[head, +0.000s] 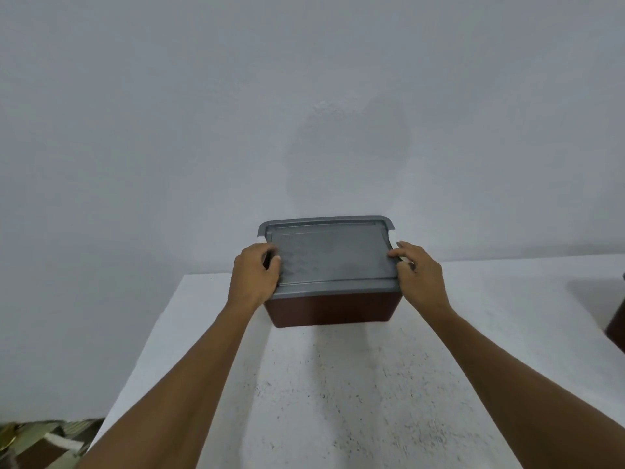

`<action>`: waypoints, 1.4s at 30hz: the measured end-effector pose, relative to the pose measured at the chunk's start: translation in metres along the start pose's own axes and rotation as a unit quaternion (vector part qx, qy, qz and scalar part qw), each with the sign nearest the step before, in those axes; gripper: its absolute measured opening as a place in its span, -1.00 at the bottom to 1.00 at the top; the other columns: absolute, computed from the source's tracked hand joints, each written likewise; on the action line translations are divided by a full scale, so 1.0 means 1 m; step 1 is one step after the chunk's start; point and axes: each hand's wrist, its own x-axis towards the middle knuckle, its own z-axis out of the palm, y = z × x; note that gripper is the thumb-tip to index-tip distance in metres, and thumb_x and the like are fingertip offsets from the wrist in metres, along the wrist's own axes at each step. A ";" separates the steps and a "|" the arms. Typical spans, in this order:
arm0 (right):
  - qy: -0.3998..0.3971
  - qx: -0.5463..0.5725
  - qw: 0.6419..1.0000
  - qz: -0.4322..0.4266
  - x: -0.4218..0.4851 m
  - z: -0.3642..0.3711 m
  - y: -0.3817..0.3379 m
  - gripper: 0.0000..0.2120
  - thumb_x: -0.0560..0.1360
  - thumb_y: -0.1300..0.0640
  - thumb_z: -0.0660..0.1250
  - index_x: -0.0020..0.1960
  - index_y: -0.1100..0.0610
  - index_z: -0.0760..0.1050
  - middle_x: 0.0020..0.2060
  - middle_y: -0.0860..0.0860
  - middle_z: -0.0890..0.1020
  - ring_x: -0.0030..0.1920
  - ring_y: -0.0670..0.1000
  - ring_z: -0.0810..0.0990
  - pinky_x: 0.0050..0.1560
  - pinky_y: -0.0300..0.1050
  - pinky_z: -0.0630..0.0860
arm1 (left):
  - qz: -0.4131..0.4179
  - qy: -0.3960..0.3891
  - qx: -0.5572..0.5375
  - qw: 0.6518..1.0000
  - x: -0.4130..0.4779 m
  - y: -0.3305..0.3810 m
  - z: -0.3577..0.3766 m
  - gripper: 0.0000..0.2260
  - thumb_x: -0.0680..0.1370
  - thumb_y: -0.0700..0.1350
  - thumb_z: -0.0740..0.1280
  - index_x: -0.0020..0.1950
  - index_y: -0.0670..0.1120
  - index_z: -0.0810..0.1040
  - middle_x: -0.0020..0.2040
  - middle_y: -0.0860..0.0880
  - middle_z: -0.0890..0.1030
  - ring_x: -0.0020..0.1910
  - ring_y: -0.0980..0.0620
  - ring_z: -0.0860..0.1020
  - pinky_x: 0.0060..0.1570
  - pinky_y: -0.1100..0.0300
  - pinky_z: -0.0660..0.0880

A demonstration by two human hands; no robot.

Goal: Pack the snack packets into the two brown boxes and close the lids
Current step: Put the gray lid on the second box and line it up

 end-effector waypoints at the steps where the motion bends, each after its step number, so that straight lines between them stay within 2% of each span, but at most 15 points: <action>1: 0.009 0.006 1.000 0.000 -0.001 -0.001 0.001 -0.73 0.54 0.31 0.20 0.08 0.11 0.62 0.31 0.04 0.53 0.32 0.04 0.46 0.39 -0.01 0.37 | -0.006 0.001 -0.004 1.000 -0.001 0.001 0.001 -0.76 0.60 -0.15 0.30 0.24 -0.17 0.57 0.22 -0.11 0.59 0.10 0.03 0.51 0.10 0.30 0.31; 3: 0.026 0.016 1.000 -0.001 -0.003 -0.001 0.005 -0.73 0.56 0.32 0.18 0.09 0.13 0.62 0.30 0.07 0.54 0.31 0.07 0.48 0.39 0.00 0.37 | -0.009 0.002 -0.007 1.000 -0.002 0.001 0.004 -0.73 0.60 -0.12 0.31 0.28 -0.16 0.56 0.25 -0.10 0.58 0.18 -0.02 0.52 0.11 0.31 0.31; 9: 0.074 0.026 0.996 -0.031 0.004 0.003 0.013 -0.72 0.55 0.32 0.17 0.05 0.17 0.64 0.22 0.09 0.60 0.25 0.08 0.53 0.34 0.11 0.43 | -0.011 0.015 -0.013 1.000 0.010 0.001 0.013 -0.72 0.59 -0.09 0.31 0.27 -0.14 0.56 0.22 -0.10 0.60 0.17 -0.04 0.55 0.15 0.26 0.37; 12: 0.078 0.000 0.996 -0.054 0.011 -0.002 0.018 -0.67 0.52 0.19 0.11 0.02 0.15 0.65 0.19 0.06 0.61 0.23 0.06 0.54 0.30 0.09 0.47 | -0.006 0.019 -0.017 1.000 0.015 -0.001 0.020 -0.72 0.60 -0.06 0.30 0.26 -0.13 0.57 0.21 -0.10 0.60 0.15 -0.03 0.54 0.15 0.24 0.37; 16: 0.022 -0.044 0.998 -0.047 0.013 -0.009 0.013 -0.66 0.54 0.15 0.08 0.06 0.12 0.62 0.26 0.05 0.57 0.28 0.07 0.50 0.32 -0.02 0.40 | 0.035 0.019 0.037 0.999 0.015 -0.003 0.023 -0.80 0.61 -0.03 0.25 0.07 -0.09 0.61 0.00 -0.03 0.63 -0.09 0.09 0.49 -0.04 0.28 0.36; 18: -0.025 -0.085 0.995 -0.039 0.010 -0.014 0.010 -0.68 0.59 0.20 0.10 0.20 0.09 0.57 0.37 0.03 0.47 0.36 0.08 0.42 0.38 0.03 0.33 | 0.069 0.024 0.084 0.994 0.012 -0.004 0.022 -0.79 0.61 -0.05 0.20 -0.05 -0.09 0.59 -0.10 -0.04 0.62 -0.16 0.07 0.48 -0.13 0.22 0.39; 20: -0.064 -0.149 0.985 -0.049 0.000 -0.022 0.011 -0.65 0.63 0.15 0.08 0.34 0.07 0.48 0.45 0.02 0.37 0.39 0.11 0.33 0.39 0.09 0.30 | 0.113 0.030 0.128 0.985 0.009 -0.002 0.021 -0.75 0.62 -0.08 0.16 -0.14 -0.13 0.56 -0.16 -0.08 0.59 -0.21 0.01 0.49 -0.18 0.12 0.46; 23: -0.087 -0.191 0.976 -0.062 -0.018 -0.034 0.010 -0.62 0.66 0.00 0.04 0.41 0.03 0.42 0.47 0.02 0.34 0.41 0.11 0.30 0.37 0.14 0.30 | 0.157 -0.017 0.156 0.975 0.005 0.008 0.024 -0.73 0.64 -0.03 0.13 -0.09 -0.10 0.55 -0.13 -0.04 0.57 -0.15 -0.03 0.52 -0.15 0.09 0.49; 25: -0.084 -0.223 0.967 -0.095 -0.027 -0.049 0.011 -0.65 0.64 -0.01 0.12 0.37 -0.01 0.45 0.43 0.01 0.39 0.39 0.10 0.33 0.32 0.16 0.34 | 0.174 -0.051 0.166 0.969 -0.005 0.025 0.035 -0.73 0.63 0.03 0.11 -0.01 -0.04 0.56 -0.08 0.01 0.57 -0.12 0.00 0.53 -0.13 0.07 0.51; 29: -0.068 -0.272 0.951 -0.133 -0.035 -0.100 0.016 -0.73 0.55 0.05 0.30 0.24 -0.01 0.56 0.28 -0.04 0.55 0.32 0.06 0.41 0.20 0.09 0.37 | 0.198 -0.060 0.149 0.967 -0.032 0.069 0.067 -0.75 0.60 -0.02 0.12 0.01 -0.07 0.58 -0.02 -0.03 0.61 -0.04 -0.03 0.52 0.00 0.03 0.47; 33: -0.018 -0.301 0.944 -0.130 -0.045 -0.171 0.031 -0.81 0.53 0.06 0.31 0.12 0.00 0.60 0.14 -0.08 0.62 0.23 0.05 0.48 0.11 0.03 0.36 | 0.220 -0.096 0.165 0.957 -0.057 0.124 0.105 -0.77 0.57 0.00 0.23 0.15 -0.07 0.53 0.11 -0.03 0.57 0.11 -0.07 0.49 0.13 0.02 0.38; 36: -0.008 -0.330 0.940 -0.090 -0.056 -0.244 0.062 -0.79 0.55 0.04 0.26 0.13 -0.02 0.60 0.14 -0.08 0.62 0.20 0.04 0.50 0.18 0.06 0.40 | 0.197 -0.071 0.155 0.965 -0.084 0.176 0.149 -0.63 0.55 0.02 0.28 0.30 -0.11 0.44 0.30 -0.12 0.47 0.31 -0.15 0.40 0.30 -0.01 0.28; 38: 0.007 -0.334 0.939 -0.078 -0.063 -0.282 0.082 -0.80 0.54 0.08 0.26 0.07 0.00 0.63 0.07 -0.04 0.66 0.10 0.05 0.56 0.14 0.02 0.46 | 0.205 -0.052 0.153 0.965 -0.102 0.204 0.173 -0.52 0.54 0.04 0.29 0.41 -0.14 0.37 0.42 -0.16 0.36 0.43 -0.18 0.28 0.42 -0.08 0.18; 40: 0.005 -0.345 0.937 -0.059 -0.076 -0.329 0.110 -0.81 0.53 0.13 0.23 -0.04 0.02 0.64 -0.04 -0.02 0.68 -0.04 0.05 0.58 0.04 -0.02 0.50 | 0.212 -0.103 0.130 0.963 -0.127 0.248 0.206 -0.53 0.57 0.08 0.24 0.42 -0.10 0.36 0.42 -0.10 0.36 0.41 -0.12 0.29 0.39 -0.02 0.22; 42: -0.007 -0.354 0.934 -0.036 -0.090 -0.370 0.139 -0.78 0.55 0.11 0.17 -0.15 -0.02 0.57 -0.13 -0.03 0.65 -0.15 -0.01 0.54 0.00 0.01 0.50 | 0.160 -0.193 0.077 0.965 -0.153 0.295 0.237 -0.60 0.58 0.14 0.21 0.31 -0.06 0.44 0.28 -0.03 0.47 0.26 -0.05 0.43 0.21 0.04 0.39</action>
